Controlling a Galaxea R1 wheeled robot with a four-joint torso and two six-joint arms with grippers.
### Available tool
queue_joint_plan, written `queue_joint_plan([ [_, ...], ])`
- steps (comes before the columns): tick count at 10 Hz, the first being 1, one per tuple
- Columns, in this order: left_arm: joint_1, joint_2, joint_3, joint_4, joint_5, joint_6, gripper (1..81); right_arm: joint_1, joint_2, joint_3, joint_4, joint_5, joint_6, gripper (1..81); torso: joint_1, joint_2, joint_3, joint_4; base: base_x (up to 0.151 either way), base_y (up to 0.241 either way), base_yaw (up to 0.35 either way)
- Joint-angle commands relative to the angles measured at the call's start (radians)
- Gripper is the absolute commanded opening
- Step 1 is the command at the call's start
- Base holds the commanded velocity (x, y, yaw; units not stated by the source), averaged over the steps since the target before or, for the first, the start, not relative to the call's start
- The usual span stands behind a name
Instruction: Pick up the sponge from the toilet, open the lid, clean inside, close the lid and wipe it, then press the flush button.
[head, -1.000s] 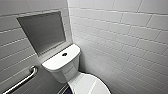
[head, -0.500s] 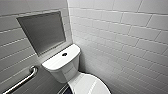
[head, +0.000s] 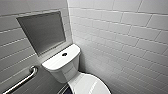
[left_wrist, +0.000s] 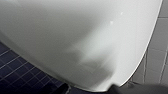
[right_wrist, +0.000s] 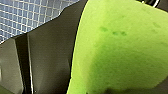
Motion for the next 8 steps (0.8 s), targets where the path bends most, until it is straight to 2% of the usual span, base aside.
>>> queue_joint_plan([
  [1,-0.168,0.044,0.065,-0.123,-0.013,0.014,81.1,0.016,0.002,0.002,-0.007,-0.060,0.003,1.0,0.000,0.000,0.000,0.000,0.000,0.000,0.000],
  [4,-0.166,-0.002,0.006,-0.274,-0.022,0.011,81.1,0.016,0.004,-0.001,-0.007,-0.062,0.004,1.0,0.000,0.000,0.000,0.000,0.000,0.000,0.000],
  [5,-0.166,-0.017,0.006,-0.303,-0.047,0.011,81.1,0.014,0.004,-0.006,-0.007,-0.060,0.004,1.0,0.000,0.000,0.000,0.000,0.000,0.000,0.000],
  [8,-0.158,-0.037,0.009,-0.320,-0.087,0.011,81.1,0.007,0.004,-0.017,-0.007,-0.060,0.003,1.0,0.000,0.000,0.000,0.000,0.000,0.000,0.000],
])
